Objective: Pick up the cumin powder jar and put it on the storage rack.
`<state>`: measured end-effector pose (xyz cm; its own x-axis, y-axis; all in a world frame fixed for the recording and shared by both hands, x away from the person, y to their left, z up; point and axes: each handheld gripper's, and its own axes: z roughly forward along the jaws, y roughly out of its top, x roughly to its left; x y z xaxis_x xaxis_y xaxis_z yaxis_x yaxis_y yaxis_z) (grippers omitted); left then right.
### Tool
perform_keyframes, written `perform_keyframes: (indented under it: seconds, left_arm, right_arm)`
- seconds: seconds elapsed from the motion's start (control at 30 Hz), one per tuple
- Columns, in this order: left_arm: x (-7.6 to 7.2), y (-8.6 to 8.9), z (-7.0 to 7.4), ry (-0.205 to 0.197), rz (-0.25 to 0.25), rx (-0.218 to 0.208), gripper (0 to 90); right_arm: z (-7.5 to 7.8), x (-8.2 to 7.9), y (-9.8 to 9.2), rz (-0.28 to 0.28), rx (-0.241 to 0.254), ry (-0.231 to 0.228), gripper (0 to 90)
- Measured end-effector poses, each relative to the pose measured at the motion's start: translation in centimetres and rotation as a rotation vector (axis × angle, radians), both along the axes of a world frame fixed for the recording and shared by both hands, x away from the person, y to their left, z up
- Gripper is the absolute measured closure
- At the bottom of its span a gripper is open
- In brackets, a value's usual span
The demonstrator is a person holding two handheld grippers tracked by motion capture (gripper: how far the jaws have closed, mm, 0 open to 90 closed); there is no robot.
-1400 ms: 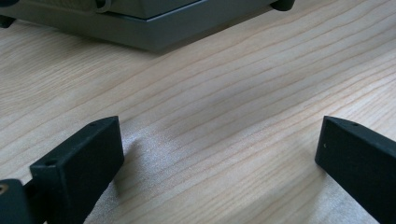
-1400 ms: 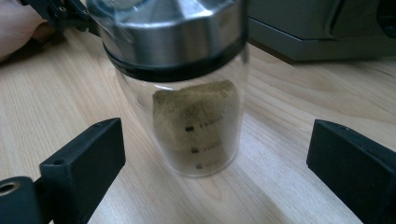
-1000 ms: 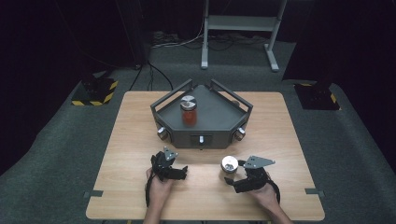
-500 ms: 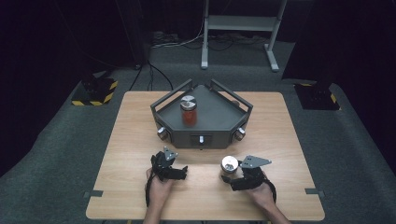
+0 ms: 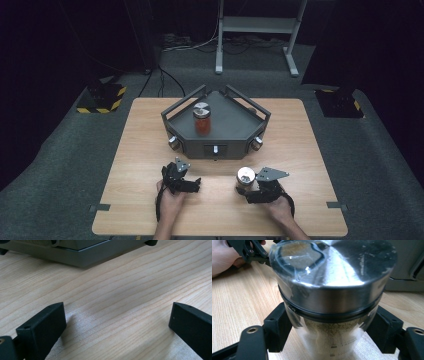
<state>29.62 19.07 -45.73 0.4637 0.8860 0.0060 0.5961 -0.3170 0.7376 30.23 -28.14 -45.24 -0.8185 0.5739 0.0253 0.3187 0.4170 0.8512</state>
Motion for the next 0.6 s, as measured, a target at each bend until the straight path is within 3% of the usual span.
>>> perform_keyframes:
  seconds: [0.6]
  left_arm:
    - [0.0, 0.0, 0.0, 0.0, 0.0, 0.0, 1.0]
  right_arm:
    - [-0.08, -0.4, 0.09, 0.0, -0.014, -0.029, 30.6]
